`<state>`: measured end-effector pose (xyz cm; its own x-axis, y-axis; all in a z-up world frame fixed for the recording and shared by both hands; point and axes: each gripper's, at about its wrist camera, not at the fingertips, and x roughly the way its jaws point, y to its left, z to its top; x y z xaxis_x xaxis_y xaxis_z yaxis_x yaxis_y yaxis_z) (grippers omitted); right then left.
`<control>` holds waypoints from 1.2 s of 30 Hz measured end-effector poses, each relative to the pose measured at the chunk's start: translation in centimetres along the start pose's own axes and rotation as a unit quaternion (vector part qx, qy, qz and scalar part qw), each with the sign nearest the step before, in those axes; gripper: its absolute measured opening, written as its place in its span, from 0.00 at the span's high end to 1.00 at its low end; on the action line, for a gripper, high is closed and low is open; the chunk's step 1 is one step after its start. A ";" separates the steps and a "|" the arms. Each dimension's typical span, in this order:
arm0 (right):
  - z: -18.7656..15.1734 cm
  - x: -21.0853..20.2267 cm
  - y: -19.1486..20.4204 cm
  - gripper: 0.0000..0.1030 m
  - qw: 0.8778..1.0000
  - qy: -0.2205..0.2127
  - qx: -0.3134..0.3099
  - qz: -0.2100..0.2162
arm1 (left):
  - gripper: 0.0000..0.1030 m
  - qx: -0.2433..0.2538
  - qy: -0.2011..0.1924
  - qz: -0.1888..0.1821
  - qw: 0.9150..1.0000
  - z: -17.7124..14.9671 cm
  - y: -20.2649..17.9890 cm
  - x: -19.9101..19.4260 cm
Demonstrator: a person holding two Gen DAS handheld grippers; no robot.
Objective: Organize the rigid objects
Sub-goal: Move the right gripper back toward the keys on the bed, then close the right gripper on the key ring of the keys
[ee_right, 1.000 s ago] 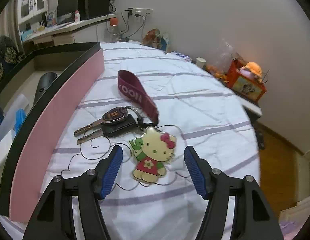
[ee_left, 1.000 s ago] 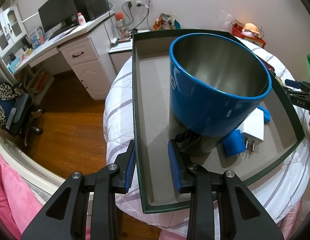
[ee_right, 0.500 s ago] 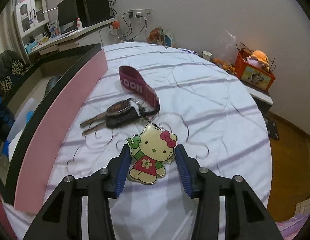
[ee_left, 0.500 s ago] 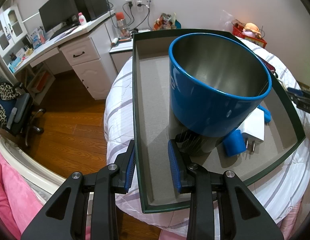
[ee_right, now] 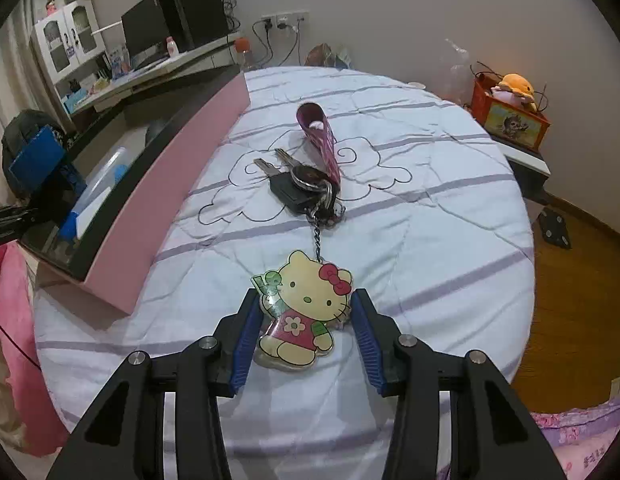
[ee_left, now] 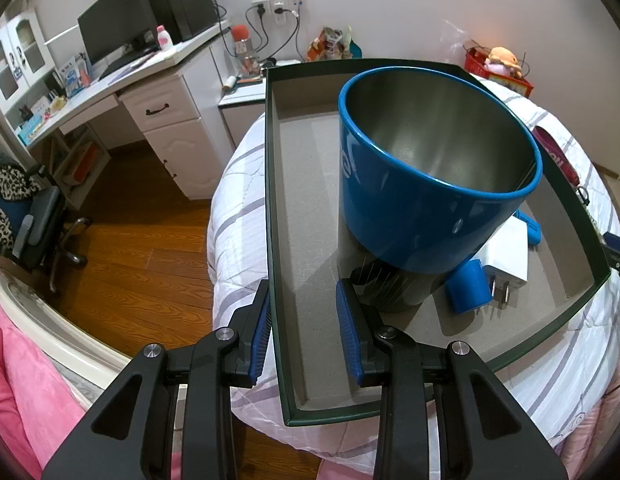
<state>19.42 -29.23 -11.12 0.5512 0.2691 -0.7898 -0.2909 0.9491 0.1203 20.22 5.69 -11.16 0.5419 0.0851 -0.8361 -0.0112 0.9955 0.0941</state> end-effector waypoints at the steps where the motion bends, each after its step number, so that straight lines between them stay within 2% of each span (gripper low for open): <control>1: 0.1 -0.1 -0.1 0.55 1.000 -0.006 0.003 0.000 | 0.70 0.000 0.000 0.000 1.000 0.0 0.0 0.0; 3: 0.2 -0.1 -0.2 0.52 1.000 -0.018 0.007 -0.004 | 0.70 0.000 0.000 0.000 1.000 0.0 -0.1 0.0; 5: 0.6 0.0 -0.1 0.40 0.999 -0.029 0.005 -0.016 | 0.70 0.000 0.000 0.000 1.000 0.0 -0.1 0.0; 6: 1.0 0.2 0.0 0.39 0.999 -0.036 0.000 -0.020 | 0.70 0.000 0.000 0.000 1.000 0.0 -0.1 0.0; 9: 1.9 0.6 0.1 0.39 0.999 -0.044 -0.003 -0.027 | 0.70 0.000 0.000 0.000 1.000 0.0 0.0 0.0; 15: 3.8 3.5 0.6 0.39 0.999 -0.024 -0.022 -0.041 | 0.70 0.001 0.000 0.001 1.000 0.0 -0.1 0.0; 22: 4.0 4.3 0.5 0.40 0.998 -0.023 -0.033 -0.041 | 0.70 0.001 0.000 0.001 1.000 0.0 0.0 0.0; 24: 3.9 4.1 0.4 0.45 0.998 -0.024 -0.033 -0.040 | 0.70 0.001 0.000 0.001 1.000 0.0 -0.1 0.0; 26: 3.9 3.9 0.6 0.59 0.998 -0.025 -0.037 -0.043 | 0.70 0.001 0.000 0.001 1.000 0.0 -0.1 0.0; 30: 4.0 3.8 1.1 0.65 0.998 -0.022 -0.044 -0.048 | 0.70 0.002 0.001 0.001 1.000 0.0 0.0 0.0; 32: 4.1 3.8 1.2 0.77 0.998 -0.023 -0.042 -0.047 | 0.70 0.001 0.001 0.001 1.000 0.0 -0.1 0.0; 36: 4.1 4.0 1.4 0.78 0.998 -0.012 -0.039 -0.038 | 0.70 0.001 0.000 0.001 1.000 0.0 -0.1 0.0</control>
<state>24.44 -26.18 -11.60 0.5915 0.2021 -0.7806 -0.3075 0.9515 0.0133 20.19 5.61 -11.16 0.5411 0.0874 -0.8364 -0.0108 0.9952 0.0970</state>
